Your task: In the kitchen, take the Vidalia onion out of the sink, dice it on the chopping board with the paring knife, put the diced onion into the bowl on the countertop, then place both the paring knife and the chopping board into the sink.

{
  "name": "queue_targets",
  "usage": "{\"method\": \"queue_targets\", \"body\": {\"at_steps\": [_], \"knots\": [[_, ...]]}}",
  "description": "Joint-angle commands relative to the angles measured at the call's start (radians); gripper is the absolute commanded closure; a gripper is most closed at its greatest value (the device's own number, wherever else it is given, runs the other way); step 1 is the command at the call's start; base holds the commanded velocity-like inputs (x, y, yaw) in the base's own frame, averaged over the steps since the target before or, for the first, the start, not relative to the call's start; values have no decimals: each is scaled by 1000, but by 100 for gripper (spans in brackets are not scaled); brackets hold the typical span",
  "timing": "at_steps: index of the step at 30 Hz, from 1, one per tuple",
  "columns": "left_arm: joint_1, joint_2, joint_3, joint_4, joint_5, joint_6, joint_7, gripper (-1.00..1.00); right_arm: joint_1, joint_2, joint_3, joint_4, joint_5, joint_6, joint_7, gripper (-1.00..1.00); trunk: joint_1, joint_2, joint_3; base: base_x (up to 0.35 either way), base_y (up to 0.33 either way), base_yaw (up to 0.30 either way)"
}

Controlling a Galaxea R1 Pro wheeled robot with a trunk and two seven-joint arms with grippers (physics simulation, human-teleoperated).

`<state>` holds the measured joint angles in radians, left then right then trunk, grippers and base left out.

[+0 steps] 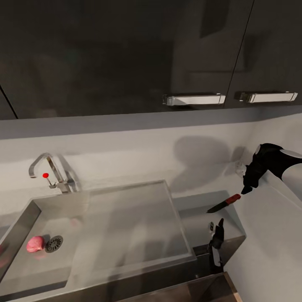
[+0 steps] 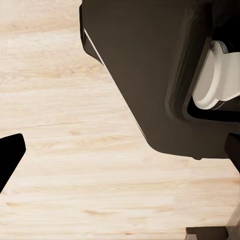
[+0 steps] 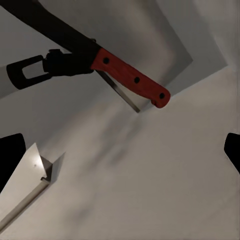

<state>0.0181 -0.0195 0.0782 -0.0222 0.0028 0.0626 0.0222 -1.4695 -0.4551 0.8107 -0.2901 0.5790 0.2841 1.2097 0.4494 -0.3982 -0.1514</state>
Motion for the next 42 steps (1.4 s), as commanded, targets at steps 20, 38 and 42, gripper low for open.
{"method": "queue_targets", "body": {"at_steps": [20, 38, 42], "knots": [[0, 0, 7, -3, 0, 5, 2, -100, 0, 0, -1, -3, 4, 10, 5, -100, 1, -2, -2, 87, 0, 0], [0, 0, 8, -2, 0, 5, 2, -100, 0, 0, -1, -3, 4, 10, -1, -100, 1, -2, -2, 40, 0, 0], [0, 0, 8, -2, 0, 5, 2, -100, 0, 0, -1, -3, 4, 11, -10, -100, 1, -2, -2, 4, 0, 0]]}}
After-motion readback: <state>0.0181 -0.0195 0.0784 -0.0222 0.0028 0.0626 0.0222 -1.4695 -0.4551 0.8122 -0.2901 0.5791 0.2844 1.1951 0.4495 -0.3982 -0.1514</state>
